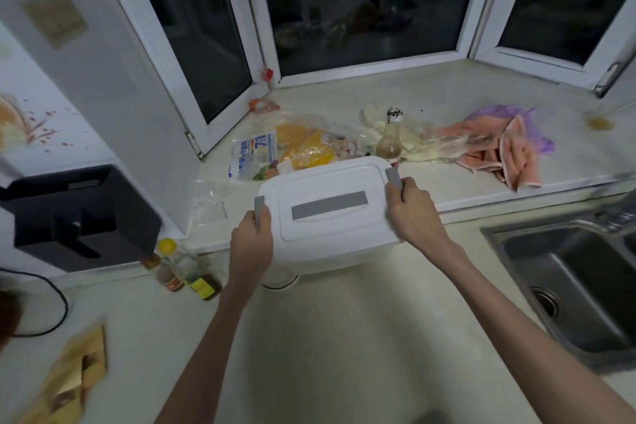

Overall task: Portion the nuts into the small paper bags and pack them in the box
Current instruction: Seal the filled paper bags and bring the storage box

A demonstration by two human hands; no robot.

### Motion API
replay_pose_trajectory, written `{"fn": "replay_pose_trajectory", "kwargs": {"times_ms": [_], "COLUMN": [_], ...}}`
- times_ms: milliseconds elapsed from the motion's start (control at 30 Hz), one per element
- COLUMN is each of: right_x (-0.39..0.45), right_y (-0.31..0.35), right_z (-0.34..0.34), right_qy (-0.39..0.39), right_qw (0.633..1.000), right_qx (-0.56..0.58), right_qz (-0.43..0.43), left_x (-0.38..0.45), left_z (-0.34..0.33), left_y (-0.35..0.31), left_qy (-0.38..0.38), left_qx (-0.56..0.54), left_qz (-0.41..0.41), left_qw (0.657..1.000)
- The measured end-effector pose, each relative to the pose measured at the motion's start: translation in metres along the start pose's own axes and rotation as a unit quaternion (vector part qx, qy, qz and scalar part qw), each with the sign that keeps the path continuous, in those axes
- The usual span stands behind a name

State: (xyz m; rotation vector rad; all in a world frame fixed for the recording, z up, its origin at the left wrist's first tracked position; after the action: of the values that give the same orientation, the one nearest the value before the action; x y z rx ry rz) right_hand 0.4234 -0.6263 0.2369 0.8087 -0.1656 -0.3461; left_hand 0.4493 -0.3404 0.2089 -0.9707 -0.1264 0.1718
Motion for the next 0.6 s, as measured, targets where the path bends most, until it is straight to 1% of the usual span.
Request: {"fn": "replay_pose_trajectory", "kwargs": {"times_ms": [133,200,267,367,500,600], "right_x": [-0.017,-0.026,-0.032,-0.046,-0.077,-0.116], "right_y": [-0.003,-0.002,0.003,0.02,0.054,0.083], "right_z": [-0.002,-0.01,-0.022,-0.048,-0.095,-0.13], "right_qy": [0.024,0.042,0.07,0.112,0.175,0.24], "right_qw": [0.999,0.997,0.994,0.986,0.969,0.947], "right_qx": [0.024,0.033,0.035,0.041,0.047,0.059], "right_qz": [0.036,0.056,0.077,0.119,0.166,0.203], "left_x": [-0.03,-0.044,-0.061,-0.094,-0.147,-0.195], "left_z": [0.01,0.017,0.029,0.061,0.116,0.159], "left_y": [0.007,0.016,0.029,0.047,0.074,0.097], "left_qy": [-0.029,-0.026,-0.041,-0.116,-0.201,-0.252], "left_qx": [0.017,0.034,0.024,0.046,0.072,0.083], "left_qz": [-0.008,0.016,0.05,0.075,0.122,0.157], "left_qw": [0.999,0.999,0.998,0.989,0.969,0.951]}}
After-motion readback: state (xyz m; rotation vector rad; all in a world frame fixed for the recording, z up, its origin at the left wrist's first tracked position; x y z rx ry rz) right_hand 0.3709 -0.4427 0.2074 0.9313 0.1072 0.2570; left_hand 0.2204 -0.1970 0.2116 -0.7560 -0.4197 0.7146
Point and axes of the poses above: each hand's wrist, its own x-axis towards the middle knuckle, its own z-axis out of the back of the hand, y = z × x, the point moved 5 cm from there along x, towards the middle knuckle, and after that the axes turned 1 degree about y, right-handed, at the moved point
